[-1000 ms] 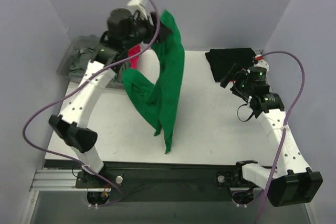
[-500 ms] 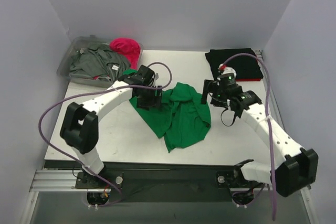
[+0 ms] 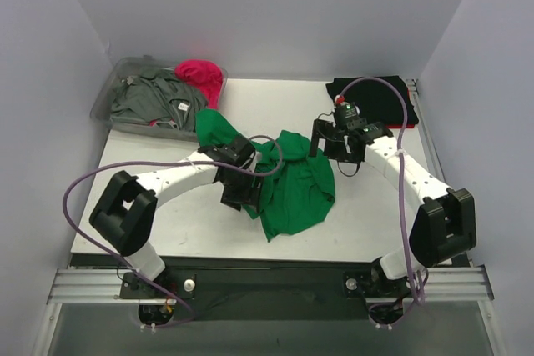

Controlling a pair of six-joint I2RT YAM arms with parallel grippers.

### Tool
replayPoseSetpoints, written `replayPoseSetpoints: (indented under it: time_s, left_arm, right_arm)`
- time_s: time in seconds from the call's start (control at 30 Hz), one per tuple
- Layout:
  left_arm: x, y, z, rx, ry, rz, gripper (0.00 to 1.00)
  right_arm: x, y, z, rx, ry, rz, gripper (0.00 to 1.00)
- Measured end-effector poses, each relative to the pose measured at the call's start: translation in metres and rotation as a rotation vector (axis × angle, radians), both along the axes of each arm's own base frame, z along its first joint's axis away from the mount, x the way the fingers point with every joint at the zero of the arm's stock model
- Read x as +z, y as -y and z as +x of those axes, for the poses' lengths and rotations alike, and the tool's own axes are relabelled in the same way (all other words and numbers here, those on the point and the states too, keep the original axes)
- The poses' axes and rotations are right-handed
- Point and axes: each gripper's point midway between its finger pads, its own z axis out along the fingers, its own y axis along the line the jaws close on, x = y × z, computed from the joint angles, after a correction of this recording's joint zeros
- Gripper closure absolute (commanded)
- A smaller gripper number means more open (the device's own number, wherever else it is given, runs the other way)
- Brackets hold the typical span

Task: Fold and stack the t-shirts
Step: Move the tshirt to the center of the board, then flatten out the tshirt

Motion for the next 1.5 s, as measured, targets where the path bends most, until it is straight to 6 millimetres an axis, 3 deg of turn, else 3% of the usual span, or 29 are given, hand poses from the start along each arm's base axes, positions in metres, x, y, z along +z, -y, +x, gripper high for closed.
replayPoseSetpoints:
  time_s: [0.2,0.6,0.8,0.87,1.0,1.07,1.17,1.33,1.5]
  left_arm:
    - [-0.022,0.010,-0.018,-0.062,-0.050,0.047,0.30]
    - [-0.043,0.007,-0.010,-0.047,-0.050,0.104,0.37]
    - [-0.046,0.017,0.002,-0.048,-0.038,0.097,0.42]
    - [-0.047,0.020,0.004,-0.048,-0.037,0.096,0.49]
    - [-0.051,0.023,0.009,-0.045,-0.041,0.105,0.89]
    - [-0.051,0.022,0.010,-0.043,-0.040,0.113,0.99]
    - [-0.051,0.020,0.011,-0.039,-0.036,0.120,1.00]
    - [-0.047,-0.003,0.014,0.019,-0.026,0.145,1.00]
    - [-0.015,-0.044,0.029,0.195,0.031,0.113,1.00]
  right_arm:
    - [-0.002,0.015,0.009,-0.082,-0.028,0.061,0.07]
    - [-0.006,0.020,0.009,-0.131,-0.049,0.113,0.07]
    - [-0.005,0.020,0.011,-0.134,-0.044,0.123,0.07]
    - [-0.005,0.019,0.011,-0.134,-0.045,0.124,0.07]
    - [-0.005,0.019,0.011,-0.133,-0.044,0.125,0.07]
    - [-0.005,0.019,0.012,-0.133,-0.043,0.126,0.07]
    - [-0.005,0.020,0.013,-0.132,-0.039,0.125,0.08]
    - [-0.017,0.018,0.024,-0.110,-0.063,0.101,0.12]
    - [-0.041,0.005,0.033,-0.055,-0.113,0.064,0.14]
